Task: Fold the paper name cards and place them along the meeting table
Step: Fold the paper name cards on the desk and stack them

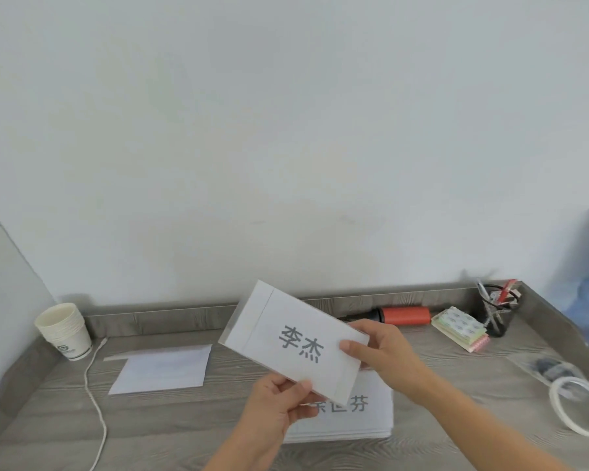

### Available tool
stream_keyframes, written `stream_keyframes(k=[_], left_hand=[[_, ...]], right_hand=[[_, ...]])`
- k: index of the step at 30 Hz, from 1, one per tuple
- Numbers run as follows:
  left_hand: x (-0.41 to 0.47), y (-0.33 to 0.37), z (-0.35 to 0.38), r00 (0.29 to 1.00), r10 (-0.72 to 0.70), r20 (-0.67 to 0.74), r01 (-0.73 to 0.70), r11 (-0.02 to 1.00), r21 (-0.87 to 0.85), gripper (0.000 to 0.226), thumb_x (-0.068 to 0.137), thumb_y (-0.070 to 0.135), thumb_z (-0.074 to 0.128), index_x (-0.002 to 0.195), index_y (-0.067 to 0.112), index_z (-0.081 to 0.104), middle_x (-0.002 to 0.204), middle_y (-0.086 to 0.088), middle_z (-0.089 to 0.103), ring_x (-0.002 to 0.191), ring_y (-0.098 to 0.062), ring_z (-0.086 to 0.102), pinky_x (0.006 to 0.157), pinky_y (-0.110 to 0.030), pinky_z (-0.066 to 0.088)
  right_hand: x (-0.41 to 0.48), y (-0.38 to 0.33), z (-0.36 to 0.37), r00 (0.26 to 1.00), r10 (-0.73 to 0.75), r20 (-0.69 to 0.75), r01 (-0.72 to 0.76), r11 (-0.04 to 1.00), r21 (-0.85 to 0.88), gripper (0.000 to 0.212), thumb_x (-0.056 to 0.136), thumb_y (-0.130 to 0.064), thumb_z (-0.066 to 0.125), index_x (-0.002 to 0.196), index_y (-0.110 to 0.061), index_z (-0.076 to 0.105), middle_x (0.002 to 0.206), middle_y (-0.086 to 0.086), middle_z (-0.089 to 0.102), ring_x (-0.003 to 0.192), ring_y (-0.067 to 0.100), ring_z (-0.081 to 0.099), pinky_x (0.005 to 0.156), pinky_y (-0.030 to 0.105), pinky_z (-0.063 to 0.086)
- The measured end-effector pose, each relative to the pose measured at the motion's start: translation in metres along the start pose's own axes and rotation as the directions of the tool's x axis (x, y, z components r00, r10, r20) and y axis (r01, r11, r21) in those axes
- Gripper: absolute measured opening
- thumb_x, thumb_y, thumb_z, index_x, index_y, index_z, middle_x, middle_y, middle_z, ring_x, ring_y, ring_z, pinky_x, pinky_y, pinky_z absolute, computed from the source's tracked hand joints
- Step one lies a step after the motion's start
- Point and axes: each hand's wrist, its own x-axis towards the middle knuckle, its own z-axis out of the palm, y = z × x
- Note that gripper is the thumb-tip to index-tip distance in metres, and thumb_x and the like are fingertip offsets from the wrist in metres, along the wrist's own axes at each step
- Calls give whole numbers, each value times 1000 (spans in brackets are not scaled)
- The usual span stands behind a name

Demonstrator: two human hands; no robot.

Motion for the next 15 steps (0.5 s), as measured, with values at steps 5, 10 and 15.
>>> stream_keyframes(k=[5,10,15], left_hand=[[8,-8,-1,995,22,-99,-5,985,175,14,86,7,66,92,-6,67,84,-23,74,69,-28,71,53,-31,54],[16,-8,-49,835,298,-462,-108,913,394,3,87,13,65,88,11,63,87,-11,67,87,-34,65,68,-41,53],[20,-10,-52,889,387,-245,-168,773,611,27,91,23,60,116,34,58,113,10,59,104,-3,56,80,-20,44]], right_hand=[[-7,15,-26,994,-66,-88,59,995,-81,16,85,-13,70,100,-16,73,95,4,77,87,23,73,78,44,58],[-12,40,-45,992,-70,-109,24,927,-375,14,82,-35,72,95,-41,71,91,-10,76,83,20,69,78,38,56],[-11,60,-32,997,-73,-12,53,822,-566,20,85,-39,68,105,-40,68,102,-23,71,94,-5,61,81,15,43]])
